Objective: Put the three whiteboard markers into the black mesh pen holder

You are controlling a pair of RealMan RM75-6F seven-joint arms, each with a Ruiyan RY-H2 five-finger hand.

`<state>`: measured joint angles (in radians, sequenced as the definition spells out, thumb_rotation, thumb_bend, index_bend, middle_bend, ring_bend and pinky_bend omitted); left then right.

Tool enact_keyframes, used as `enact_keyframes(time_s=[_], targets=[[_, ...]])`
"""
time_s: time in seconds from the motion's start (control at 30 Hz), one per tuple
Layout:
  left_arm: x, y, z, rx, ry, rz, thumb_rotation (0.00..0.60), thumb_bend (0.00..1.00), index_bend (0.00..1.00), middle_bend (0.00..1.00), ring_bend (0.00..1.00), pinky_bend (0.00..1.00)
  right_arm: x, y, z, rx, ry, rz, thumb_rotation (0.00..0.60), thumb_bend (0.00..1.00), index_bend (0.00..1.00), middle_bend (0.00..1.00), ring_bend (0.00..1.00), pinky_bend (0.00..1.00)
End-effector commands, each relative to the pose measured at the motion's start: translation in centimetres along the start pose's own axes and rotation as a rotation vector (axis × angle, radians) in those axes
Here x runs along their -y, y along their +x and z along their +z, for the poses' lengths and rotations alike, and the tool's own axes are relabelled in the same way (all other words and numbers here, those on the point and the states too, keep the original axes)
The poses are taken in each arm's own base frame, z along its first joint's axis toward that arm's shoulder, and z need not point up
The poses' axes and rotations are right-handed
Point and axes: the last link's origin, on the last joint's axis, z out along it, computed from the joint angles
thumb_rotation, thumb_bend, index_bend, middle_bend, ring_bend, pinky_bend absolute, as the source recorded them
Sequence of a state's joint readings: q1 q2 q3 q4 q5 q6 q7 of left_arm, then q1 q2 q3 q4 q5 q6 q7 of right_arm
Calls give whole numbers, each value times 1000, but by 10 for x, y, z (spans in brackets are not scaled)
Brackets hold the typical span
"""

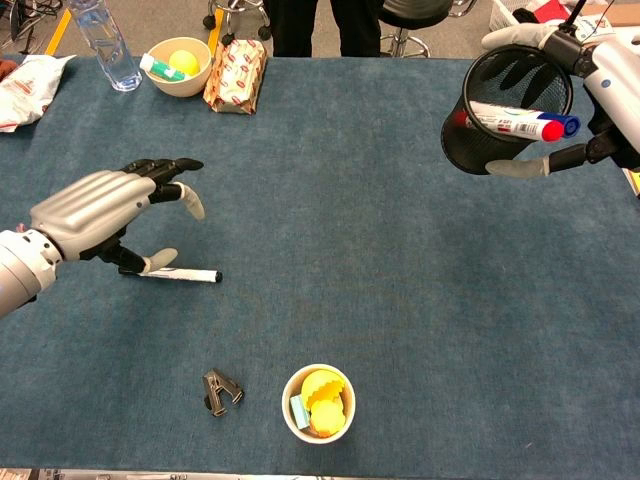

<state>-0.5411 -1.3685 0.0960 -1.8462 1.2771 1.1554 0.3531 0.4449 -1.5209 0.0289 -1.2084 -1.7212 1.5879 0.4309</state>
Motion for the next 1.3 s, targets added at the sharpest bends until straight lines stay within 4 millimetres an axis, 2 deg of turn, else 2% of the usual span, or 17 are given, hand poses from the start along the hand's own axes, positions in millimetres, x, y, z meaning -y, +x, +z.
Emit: enact_keyframes(time_s=[0.03, 0.5, 1.3], targets=[[0, -9, 5, 26, -6, -16, 600, 345, 349, 0, 0, 14, -1, -1, -1, 1, -4, 2, 600, 14, 428, 530, 440, 486], [9, -33, 25, 84, 10, -37, 600, 345, 391, 0, 0, 14, -4, -4, -5, 3, -17, 9, 600, 15, 427, 530, 440, 486], [14, -58, 28, 103, 3, -1, 600, 345, 389, 0, 0, 14, -3, -8, -8, 4, -23, 21, 600, 15, 428, 530, 441, 486]])
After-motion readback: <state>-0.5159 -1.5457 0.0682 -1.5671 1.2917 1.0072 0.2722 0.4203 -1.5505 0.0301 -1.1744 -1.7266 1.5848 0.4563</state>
